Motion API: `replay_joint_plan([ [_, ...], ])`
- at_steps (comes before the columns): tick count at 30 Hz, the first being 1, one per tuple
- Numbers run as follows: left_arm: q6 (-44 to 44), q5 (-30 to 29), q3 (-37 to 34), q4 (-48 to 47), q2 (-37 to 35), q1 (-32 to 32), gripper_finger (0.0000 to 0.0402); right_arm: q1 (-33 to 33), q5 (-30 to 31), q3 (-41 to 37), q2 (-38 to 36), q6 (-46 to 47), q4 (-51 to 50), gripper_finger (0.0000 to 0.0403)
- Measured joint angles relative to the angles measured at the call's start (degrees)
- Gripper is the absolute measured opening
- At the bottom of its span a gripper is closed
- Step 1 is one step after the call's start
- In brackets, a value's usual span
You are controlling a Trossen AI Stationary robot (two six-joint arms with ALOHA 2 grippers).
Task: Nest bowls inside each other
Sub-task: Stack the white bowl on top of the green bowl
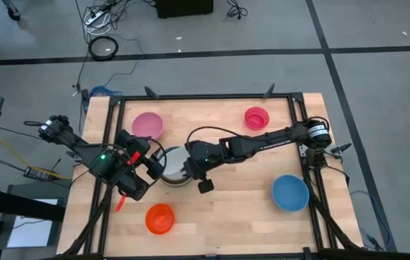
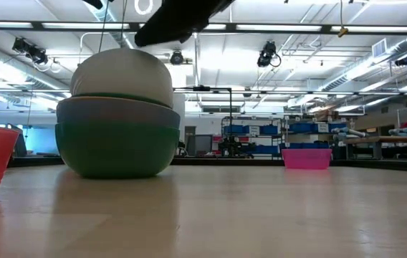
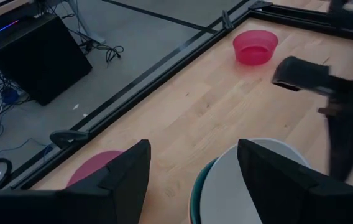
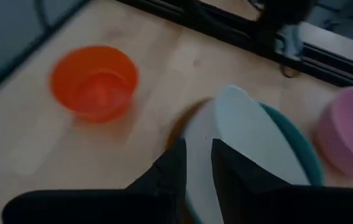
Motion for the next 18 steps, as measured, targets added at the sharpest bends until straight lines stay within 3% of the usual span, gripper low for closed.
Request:
replay_joint_plan([
  [6,0.00,0.00,0.00,0.02,0.00,0.00,0.0250,-1.36,1.00,-2.19,0.00,-0.18,9.42,0.0061],
  [18,0.00,0.00,0.00,-0.07,0.00,0.00,0.0250,-2.74,1.22,-7.19,0.00,4.99,8.53,0.0060],
])
